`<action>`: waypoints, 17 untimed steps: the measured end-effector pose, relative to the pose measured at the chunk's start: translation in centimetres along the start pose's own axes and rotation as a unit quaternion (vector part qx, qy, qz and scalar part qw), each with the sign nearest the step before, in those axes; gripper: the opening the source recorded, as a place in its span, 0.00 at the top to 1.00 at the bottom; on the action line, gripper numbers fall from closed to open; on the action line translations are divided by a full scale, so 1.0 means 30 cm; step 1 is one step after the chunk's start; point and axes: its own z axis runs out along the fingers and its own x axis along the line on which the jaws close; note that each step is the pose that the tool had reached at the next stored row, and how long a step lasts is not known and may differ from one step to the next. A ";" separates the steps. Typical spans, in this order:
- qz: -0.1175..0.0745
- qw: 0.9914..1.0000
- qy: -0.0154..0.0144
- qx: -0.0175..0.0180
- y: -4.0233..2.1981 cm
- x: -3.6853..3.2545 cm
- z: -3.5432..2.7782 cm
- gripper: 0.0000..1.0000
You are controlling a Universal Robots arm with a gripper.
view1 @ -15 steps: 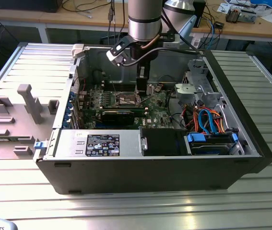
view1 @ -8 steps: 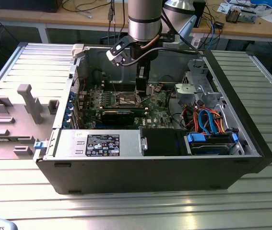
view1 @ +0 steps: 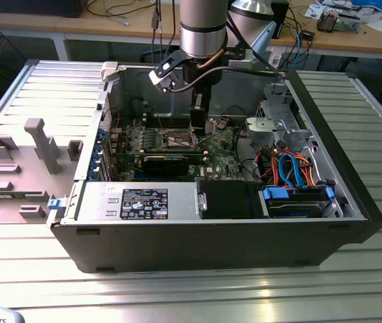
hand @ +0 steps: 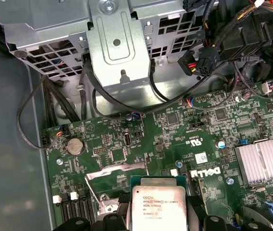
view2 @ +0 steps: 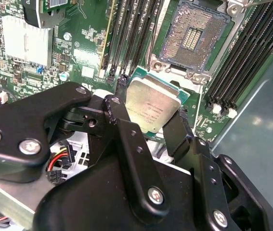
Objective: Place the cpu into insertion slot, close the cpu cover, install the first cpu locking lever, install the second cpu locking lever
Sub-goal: 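Place the cpu into insertion slot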
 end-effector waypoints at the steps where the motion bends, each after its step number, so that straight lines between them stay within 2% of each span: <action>1: 0.002 1.000 0.000 0.000 0.000 0.000 0.000 0.46; 17: 0.025 1.000 -0.002 0.000 0.000 0.000 0.002 0.46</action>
